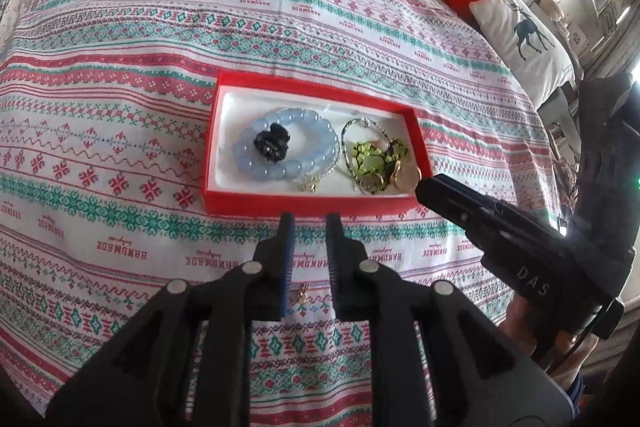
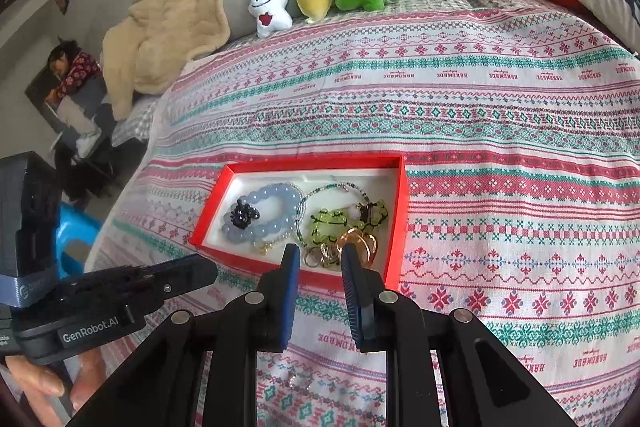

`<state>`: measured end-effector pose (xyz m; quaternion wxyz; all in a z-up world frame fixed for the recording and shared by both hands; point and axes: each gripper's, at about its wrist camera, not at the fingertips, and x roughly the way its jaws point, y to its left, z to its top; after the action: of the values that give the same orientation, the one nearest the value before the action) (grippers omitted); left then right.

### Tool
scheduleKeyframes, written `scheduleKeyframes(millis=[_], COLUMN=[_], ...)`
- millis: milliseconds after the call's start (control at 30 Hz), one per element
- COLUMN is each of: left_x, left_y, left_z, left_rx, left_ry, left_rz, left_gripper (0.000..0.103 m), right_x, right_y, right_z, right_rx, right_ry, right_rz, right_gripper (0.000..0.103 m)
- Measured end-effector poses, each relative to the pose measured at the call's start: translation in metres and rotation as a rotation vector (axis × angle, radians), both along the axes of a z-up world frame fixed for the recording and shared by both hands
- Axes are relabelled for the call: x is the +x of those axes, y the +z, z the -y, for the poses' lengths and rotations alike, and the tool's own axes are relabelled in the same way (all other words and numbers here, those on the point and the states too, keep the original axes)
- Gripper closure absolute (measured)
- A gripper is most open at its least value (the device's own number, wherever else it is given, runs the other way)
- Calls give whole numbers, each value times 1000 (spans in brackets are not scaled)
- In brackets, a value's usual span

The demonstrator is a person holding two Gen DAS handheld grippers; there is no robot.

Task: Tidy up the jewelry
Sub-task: 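Carry both earrings into the red box and open both tools, then move the left tool to another gold earring and close on it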

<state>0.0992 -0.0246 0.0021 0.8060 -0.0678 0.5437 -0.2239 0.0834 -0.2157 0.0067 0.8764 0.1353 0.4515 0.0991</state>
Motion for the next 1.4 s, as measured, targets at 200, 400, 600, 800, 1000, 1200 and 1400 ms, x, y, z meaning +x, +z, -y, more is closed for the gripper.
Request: scheduleKeyframes(millis=[200,400,600,800,1000,1200,1400], left_x=[-13,-26,-31,-29,-28,-26,-29], left_y=[-12,-23,-36,-42,-49,-52,-56], left_z=[4,15,25,34,42,45,61], left_rx=[53,101,175,222,238,254,298], left_ry=[-39,-93,-117,-118,-109,-114,-135], left_rz=[-39,-69,-89,-81,-88,-77,-48], left_gripper=[84,75,75,75,75,75,76], right_x=[-8,-14,-17,-18,-19,-18,-19], right_y=[-9,-27,-38,-47,-52,-51,-48], right_z=[-2,-9,-10,-16,-20,-16,-13], right_rx=[-38,-88,-97,-118,-127,-122,-122], right_ry=[10,41,53,86,94,85,87], right_rz=[-60,-157,-216,-267,-285,-281,-279], right_gripper=[81,81,81,81,81,81,81])
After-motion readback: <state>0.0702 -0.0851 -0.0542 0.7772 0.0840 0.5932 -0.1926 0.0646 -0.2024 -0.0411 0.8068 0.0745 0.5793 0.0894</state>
